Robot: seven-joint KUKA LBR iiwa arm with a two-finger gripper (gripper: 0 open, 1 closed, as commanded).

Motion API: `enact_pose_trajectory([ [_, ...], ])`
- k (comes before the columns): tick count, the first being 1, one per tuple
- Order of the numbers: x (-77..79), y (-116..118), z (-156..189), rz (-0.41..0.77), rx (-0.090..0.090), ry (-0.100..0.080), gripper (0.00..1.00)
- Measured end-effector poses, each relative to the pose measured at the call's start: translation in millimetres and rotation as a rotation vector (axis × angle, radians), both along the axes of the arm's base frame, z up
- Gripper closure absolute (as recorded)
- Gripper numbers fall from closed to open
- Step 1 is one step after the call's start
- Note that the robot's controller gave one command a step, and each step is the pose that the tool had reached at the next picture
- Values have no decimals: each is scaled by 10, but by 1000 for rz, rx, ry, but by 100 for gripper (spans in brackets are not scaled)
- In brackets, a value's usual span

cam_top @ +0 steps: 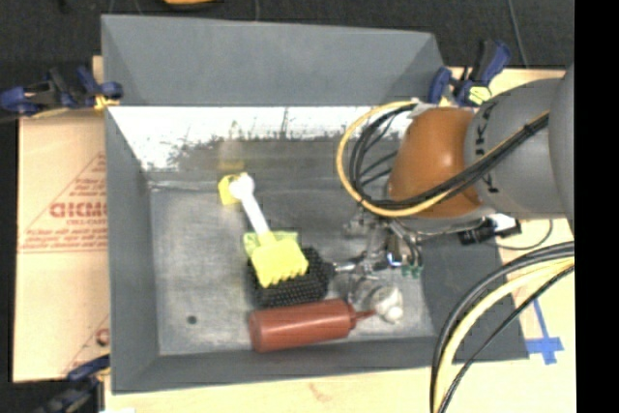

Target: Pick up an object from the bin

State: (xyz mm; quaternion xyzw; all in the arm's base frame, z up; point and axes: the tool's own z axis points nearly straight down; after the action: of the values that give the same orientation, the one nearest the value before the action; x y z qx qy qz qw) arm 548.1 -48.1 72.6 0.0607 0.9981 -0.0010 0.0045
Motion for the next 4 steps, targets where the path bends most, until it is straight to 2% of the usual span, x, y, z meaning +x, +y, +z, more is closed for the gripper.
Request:
enact_pose_trajectory([
  [1, 24, -3, 6, -70, 4, 6, 100],
  [4, 19, -4, 91, -69, 3, 6, 100],
])
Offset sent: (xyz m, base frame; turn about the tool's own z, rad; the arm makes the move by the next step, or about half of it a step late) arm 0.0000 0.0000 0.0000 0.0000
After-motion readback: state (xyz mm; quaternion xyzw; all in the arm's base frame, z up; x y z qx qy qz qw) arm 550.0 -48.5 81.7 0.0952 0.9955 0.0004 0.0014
